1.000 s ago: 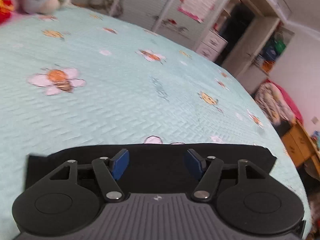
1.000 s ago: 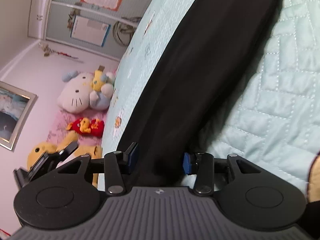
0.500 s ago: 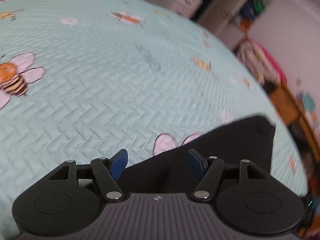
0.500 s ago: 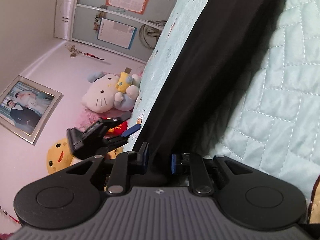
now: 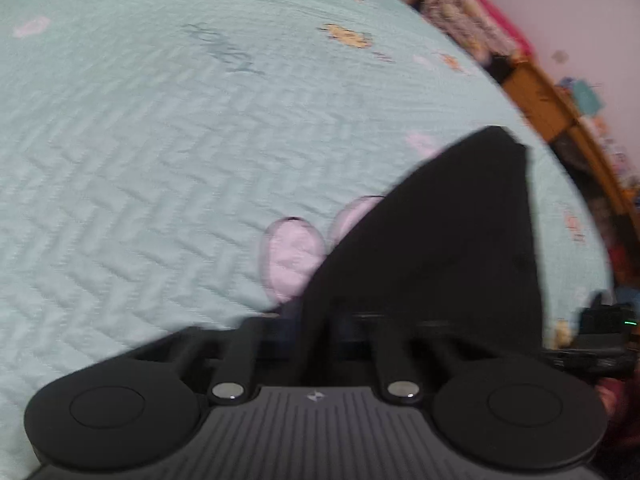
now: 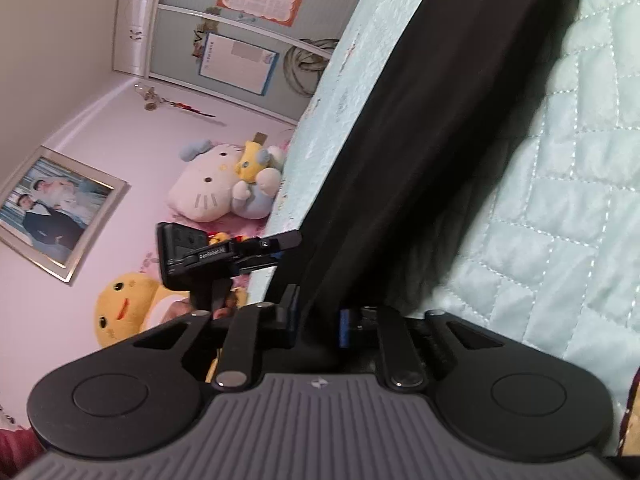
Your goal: Fold clothes
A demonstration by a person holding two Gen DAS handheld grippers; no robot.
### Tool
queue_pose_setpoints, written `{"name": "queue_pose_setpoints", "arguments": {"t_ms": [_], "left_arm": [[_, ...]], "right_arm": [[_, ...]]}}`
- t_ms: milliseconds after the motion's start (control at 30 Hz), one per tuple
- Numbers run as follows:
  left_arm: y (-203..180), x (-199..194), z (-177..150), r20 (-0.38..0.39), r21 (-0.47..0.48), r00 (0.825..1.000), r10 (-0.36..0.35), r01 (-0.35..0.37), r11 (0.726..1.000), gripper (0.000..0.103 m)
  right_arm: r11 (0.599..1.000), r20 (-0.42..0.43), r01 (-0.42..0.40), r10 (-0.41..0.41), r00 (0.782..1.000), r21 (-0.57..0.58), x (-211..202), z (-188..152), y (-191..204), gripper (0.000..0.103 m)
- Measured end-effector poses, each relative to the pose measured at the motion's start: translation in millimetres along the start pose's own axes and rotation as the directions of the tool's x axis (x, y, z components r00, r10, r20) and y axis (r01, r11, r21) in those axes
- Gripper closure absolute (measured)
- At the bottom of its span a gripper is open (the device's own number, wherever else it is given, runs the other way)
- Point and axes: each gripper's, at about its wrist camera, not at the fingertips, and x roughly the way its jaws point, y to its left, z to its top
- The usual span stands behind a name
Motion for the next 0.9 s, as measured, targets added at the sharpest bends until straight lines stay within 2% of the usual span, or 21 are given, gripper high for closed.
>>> {"name": "queue_pose_setpoints", "arguments": {"t_ms": [67,133,200,300,367,400,467,533,567,633,733,833,900], "left_arm": [[-7,-1,-4,0.036,0.011,0.998,0.049,-0.049,0.999,0.094],[-14,-1,-5,0.062,0.036,0.993,0.097,-0.100,0.994,0.094],[-18,1,-6,0.063,0.038,0.991,0.116,-0.118,0.992,0.094],[-17,0,-6,0.063,0.044,0.990,0.124,-0.127,0.991,0.089],[-11,-3,-7,0.064,-0.002,0.992,0.105,-0.105,0.995,0.084],[-9,-7,-8,0.066,-0.021,0.993,0.101,-0.100,0.995,0.081],[-6,-19,-12,0.084,-0.036,0.987,0.138,-0.135,0.990,0.063],[0,-33,-16,0.112,-0.067,0.981,0.161,-0.154,0.986,0.050],[5,-37,-19,0.118,-0.089,0.979,0.166,-0.156,0.984,0.047],[15,-41,-26,0.108,-0.132,0.978,0.178,-0.164,0.978,0.047],[20,-38,-33,0.092,-0.129,0.980,0.178,-0.165,0.978,0.050],[14,-35,-32,0.093,-0.068,0.965,0.246,-0.240,0.968,0.084],[19,-36,-32,0.100,-0.101,0.966,0.236,-0.227,0.969,0.088]], "right_arm": [[1.000,0.003,0.025,-0.025,1.000,-0.014,-1,-1,3,0.102],[0.997,-0.003,0.062,-0.062,0.998,-0.039,-1,-3,8,0.103],[0.993,-0.006,0.099,-0.099,0.995,-0.064,-2,-4,13,0.103],[0.988,-0.016,0.131,-0.132,0.991,-0.086,-1,-5,17,0.103],[0.985,-0.017,0.143,-0.145,0.989,-0.101,2,-5,19,0.103],[0.984,-0.017,0.143,-0.146,0.989,-0.102,3,-5,19,0.103],[0.986,-0.016,0.134,-0.136,0.991,-0.094,3,-5,19,0.103],[0.991,-0.016,0.113,-0.114,0.993,-0.075,2,-4,16,0.103],[0.993,-0.014,0.101,-0.102,0.995,-0.065,1,-4,14,0.103],[0.994,-0.014,0.094,-0.095,0.995,-0.061,0,-4,15,0.103],[0.988,-0.018,0.121,-0.123,0.992,-0.094,0,-6,20,0.103],[0.984,-0.024,0.138,-0.142,0.990,-0.113,1,-7,23,0.103],[0.982,-0.027,0.147,-0.151,0.988,-0.123,1,-7,24,0.103]]}}
